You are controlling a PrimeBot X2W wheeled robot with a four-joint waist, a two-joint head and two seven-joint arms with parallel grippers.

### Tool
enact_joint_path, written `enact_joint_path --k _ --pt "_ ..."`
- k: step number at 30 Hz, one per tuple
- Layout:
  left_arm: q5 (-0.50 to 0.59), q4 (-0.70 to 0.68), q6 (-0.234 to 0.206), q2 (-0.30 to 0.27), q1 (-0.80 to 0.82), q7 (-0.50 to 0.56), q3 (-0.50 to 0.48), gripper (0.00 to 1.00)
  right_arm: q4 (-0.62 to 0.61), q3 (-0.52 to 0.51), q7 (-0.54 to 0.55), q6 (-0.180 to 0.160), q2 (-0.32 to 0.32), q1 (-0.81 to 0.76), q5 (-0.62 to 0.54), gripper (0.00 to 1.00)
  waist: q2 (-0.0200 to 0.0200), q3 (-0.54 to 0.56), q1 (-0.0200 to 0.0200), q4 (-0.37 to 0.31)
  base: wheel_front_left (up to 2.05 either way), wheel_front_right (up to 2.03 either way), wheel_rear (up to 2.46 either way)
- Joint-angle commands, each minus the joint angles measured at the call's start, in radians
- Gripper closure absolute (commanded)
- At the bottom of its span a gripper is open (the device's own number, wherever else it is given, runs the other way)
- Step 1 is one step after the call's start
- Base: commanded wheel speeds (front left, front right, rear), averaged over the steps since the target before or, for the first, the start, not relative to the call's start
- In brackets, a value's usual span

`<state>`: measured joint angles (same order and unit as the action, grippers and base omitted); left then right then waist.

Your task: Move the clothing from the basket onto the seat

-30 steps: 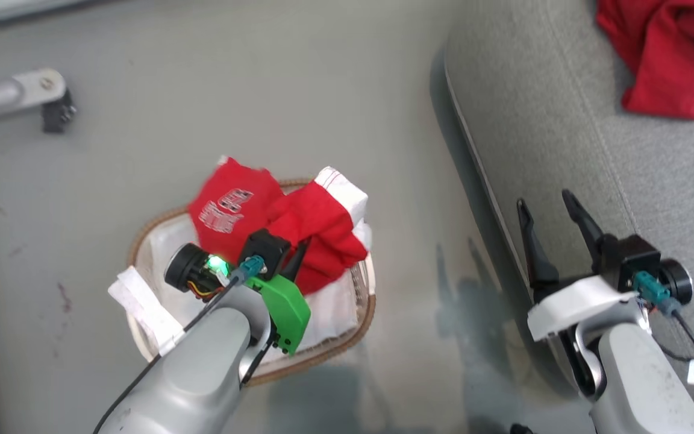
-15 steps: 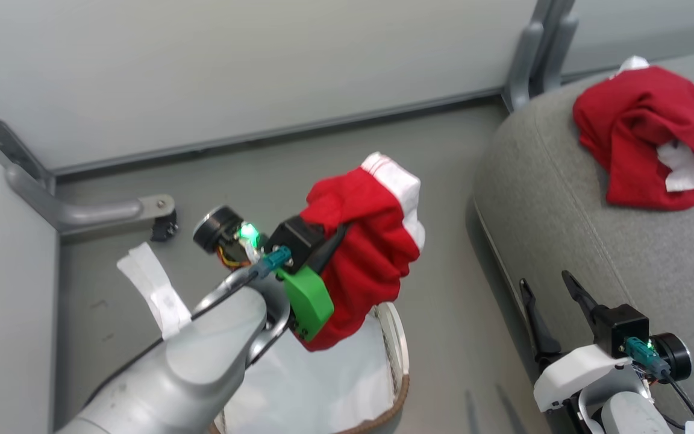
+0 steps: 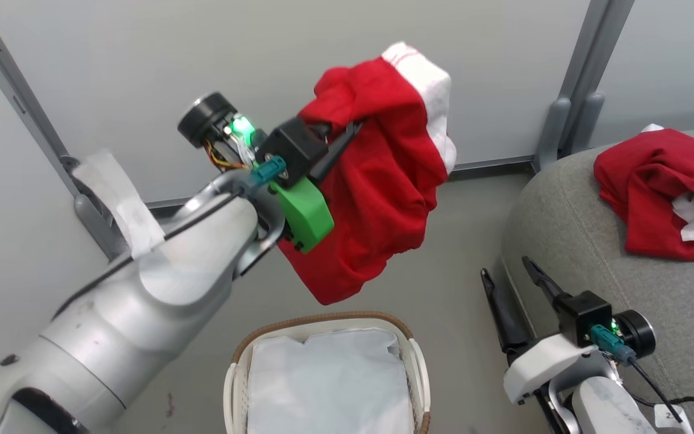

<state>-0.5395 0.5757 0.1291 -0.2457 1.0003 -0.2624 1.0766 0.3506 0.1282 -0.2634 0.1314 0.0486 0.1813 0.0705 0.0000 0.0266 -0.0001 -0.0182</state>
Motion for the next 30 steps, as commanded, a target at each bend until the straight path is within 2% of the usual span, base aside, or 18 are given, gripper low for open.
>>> enact_joint_path --k 1,13,29,30 --pt "-0.008 -0.005 0.003 -0.013 0.030 -0.004 0.003 1.00 0.001 0.013 -0.002 -0.001 0.003 0.019 -0.004 0.00 0.0000 0.004 0.0001 0.002 0.00 0.00 0.00" --pt "-0.068 -0.044 0.003 -0.013 0.109 -0.004 0.032 1.00 -0.007 0.146 -0.002 -0.001 0.004 0.117 0.008 0.00 0.0000 0.011 0.0001 0.025 0.00 0.00 0.00" --pt "-0.130 -0.142 0.003 0.024 0.104 -0.002 0.107 1.00 0.049 0.250 -0.002 -0.001 0.003 0.280 -0.025 0.00 0.0000 0.006 0.0001 0.076 0.00 0.00 0.00" --pt "-0.136 -0.145 0.003 0.021 0.100 -0.002 0.110 1.00 0.052 0.256 -0.002 -0.001 0.004 0.287 -0.022 0.45 0.0000 0.005 0.0001 0.079 0.00 0.00 0.00"
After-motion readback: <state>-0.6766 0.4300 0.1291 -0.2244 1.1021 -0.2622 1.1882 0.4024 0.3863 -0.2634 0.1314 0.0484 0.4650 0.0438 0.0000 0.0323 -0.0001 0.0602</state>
